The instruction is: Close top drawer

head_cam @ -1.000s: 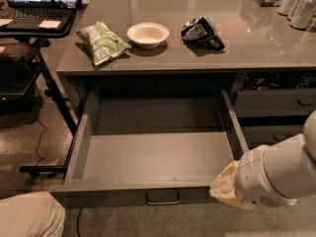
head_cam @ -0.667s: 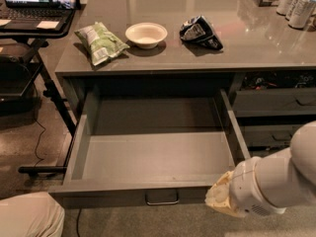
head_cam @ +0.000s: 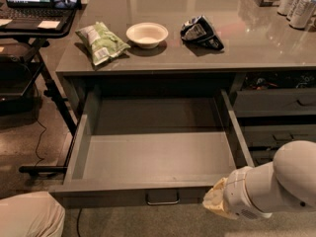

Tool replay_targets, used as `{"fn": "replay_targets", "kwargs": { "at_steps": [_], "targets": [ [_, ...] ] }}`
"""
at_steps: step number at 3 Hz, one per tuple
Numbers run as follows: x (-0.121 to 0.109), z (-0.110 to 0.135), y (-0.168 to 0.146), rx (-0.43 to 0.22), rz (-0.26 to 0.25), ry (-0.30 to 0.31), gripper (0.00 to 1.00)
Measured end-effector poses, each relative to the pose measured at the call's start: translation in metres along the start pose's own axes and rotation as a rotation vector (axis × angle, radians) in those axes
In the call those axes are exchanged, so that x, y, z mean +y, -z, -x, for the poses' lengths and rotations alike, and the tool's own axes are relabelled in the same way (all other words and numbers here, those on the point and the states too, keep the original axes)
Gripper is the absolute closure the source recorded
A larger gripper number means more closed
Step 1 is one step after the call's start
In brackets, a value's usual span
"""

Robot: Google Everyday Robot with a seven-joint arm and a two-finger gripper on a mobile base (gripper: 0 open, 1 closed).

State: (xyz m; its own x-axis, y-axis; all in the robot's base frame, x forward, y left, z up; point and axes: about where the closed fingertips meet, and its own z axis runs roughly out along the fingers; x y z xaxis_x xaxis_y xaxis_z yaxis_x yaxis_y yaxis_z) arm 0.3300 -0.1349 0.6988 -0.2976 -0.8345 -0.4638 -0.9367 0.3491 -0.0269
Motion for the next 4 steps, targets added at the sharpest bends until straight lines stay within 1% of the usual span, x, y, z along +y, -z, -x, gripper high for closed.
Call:
{"fn": "replay_targets", "kwargs": {
  "at_steps": [1, 2, 3, 4],
  "targets": [
    [-0.008, -0.006, -0.015, 0.014, 0.003, 0.002, 1.0],
    [-0.013, -0.01, -0.027, 0.032, 0.019, 0.014, 0.81],
    [-0.024, -0.007, -0.03, 0.042, 0.023, 0.049, 0.58],
    [-0.043, 0.004, -0.026, 0.045, 0.008, 0.104, 0.34]
  ]
}}
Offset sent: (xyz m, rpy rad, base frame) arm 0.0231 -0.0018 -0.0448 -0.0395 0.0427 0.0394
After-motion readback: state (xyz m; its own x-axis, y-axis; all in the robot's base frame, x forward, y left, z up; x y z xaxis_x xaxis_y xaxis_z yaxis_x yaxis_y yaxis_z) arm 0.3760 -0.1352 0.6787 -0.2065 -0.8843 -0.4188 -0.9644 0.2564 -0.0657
